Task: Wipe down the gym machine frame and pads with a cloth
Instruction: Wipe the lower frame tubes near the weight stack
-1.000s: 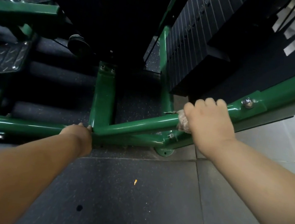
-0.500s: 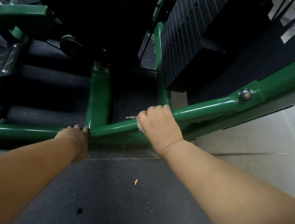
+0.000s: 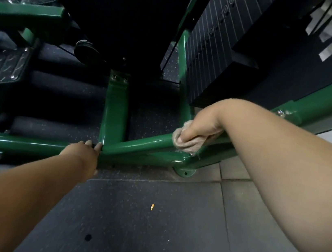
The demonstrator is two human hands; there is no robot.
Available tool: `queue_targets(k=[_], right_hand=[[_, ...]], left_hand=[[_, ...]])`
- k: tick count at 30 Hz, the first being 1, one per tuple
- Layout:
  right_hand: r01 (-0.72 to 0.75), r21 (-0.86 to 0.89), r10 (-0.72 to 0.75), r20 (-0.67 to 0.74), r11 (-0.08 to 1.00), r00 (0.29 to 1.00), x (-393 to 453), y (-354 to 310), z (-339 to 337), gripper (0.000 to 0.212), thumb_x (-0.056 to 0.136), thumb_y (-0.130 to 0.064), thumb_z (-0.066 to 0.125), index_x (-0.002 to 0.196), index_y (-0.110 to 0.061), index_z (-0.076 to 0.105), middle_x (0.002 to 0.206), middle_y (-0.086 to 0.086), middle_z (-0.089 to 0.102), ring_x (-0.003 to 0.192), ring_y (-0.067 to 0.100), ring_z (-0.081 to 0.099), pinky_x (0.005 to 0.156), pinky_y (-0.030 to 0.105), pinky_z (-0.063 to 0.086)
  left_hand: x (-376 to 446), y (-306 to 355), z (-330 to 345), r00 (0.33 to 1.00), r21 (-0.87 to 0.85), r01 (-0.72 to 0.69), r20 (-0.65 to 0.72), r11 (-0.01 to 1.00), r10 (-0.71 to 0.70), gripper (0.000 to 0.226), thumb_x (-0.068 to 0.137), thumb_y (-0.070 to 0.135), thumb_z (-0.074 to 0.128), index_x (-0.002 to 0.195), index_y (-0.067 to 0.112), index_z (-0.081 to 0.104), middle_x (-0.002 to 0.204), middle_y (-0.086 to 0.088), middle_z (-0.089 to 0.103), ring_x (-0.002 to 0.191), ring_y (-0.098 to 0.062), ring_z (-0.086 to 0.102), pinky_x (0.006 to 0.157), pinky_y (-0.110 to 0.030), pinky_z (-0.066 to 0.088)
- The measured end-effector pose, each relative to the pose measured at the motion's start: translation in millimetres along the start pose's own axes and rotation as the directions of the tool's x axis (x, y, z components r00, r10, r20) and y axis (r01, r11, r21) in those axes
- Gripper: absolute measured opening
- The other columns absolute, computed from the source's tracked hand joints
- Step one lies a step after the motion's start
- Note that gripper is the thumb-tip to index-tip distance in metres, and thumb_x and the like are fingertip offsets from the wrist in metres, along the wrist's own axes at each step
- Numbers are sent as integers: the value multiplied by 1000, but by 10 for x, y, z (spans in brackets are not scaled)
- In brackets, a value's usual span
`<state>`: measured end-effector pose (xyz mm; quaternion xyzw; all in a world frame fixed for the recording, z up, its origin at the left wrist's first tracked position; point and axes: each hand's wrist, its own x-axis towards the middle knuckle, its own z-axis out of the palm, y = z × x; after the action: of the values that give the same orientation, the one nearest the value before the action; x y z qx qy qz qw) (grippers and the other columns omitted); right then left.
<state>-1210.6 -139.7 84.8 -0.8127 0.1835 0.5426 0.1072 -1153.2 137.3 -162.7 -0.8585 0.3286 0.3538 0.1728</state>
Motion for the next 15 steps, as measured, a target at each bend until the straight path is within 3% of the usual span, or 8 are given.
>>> queue_targets(k=[1,4,8,9,10,11,13,15], right_hand=[[23,28,-24,33,999,999,93,-50,30,29,105,-36,58,82,-18,63,60,-9,64,44,3,56,51,11,44],[79,16,-79,40,997,996,342,-188,87,32,103,-34,61,74,-20,62,64,-4,65,47,8,58,66,26,48],[183,-196,-154,152,963,976,575,-568,277,29,98,-5,50,70,-5,57,59,5,49,44,12,45,54,28,39],[196,-344,-170,103,918,980,616,-660,366,17,95,-9,49,79,-10,44,66,6,54,49,16,48,54,28,37],[146,-497,-197,-52,855,979,705,-726,468,34,94,-17,50,118,3,62,77,6,62,59,21,52,57,29,39],[58,-600,-226,-209,798,952,755,-765,554,31,95,-26,49,110,-18,75,91,4,69,70,27,55,61,32,42],[-82,-568,-234,-461,819,856,829,-798,757,28,98,-35,50,114,-23,71,108,1,72,83,32,58,71,39,43],[-72,-572,-333,-569,817,752,905,-730,939,24,96,-29,60,118,-22,63,114,2,69,96,31,63,83,44,44]], left_hand=[[12,12,21,1000,-6,12,-9,1000,-12,103,100,40,65,167,18,-10,173,-12,12,156,-37,26,116,-49,44],[22,52,68,999,13,36,6,999,-36,108,98,27,68,165,13,-16,175,-14,2,160,-39,14,119,-49,41],[-13,148,92,998,30,67,20,997,-67,115,93,18,68,162,11,-23,175,-16,-10,161,-40,5,121,-45,37],[-24,166,77,997,22,71,33,997,-72,116,92,15,68,162,10,-24,175,-16,-12,161,-40,4,121,-44,37],[-36,175,60,996,15,74,45,997,-75,115,91,14,67,162,10,-24,174,-16,-13,162,-40,3,121,-44,37],[-43,173,46,996,15,72,52,997,-73,114,91,13,66,162,10,-24,174,-16,-13,162,-40,3,121,-45,37],[-36,157,43,996,35,55,64,998,-57,110,92,17,60,162,9,-25,174,-17,-12,161,-40,4,123,-47,36],[-15,126,53,997,56,46,64,997,-49,107,92,21,56,162,11,-24,175,-17,-11,161,-40,5,124,-49,35]])
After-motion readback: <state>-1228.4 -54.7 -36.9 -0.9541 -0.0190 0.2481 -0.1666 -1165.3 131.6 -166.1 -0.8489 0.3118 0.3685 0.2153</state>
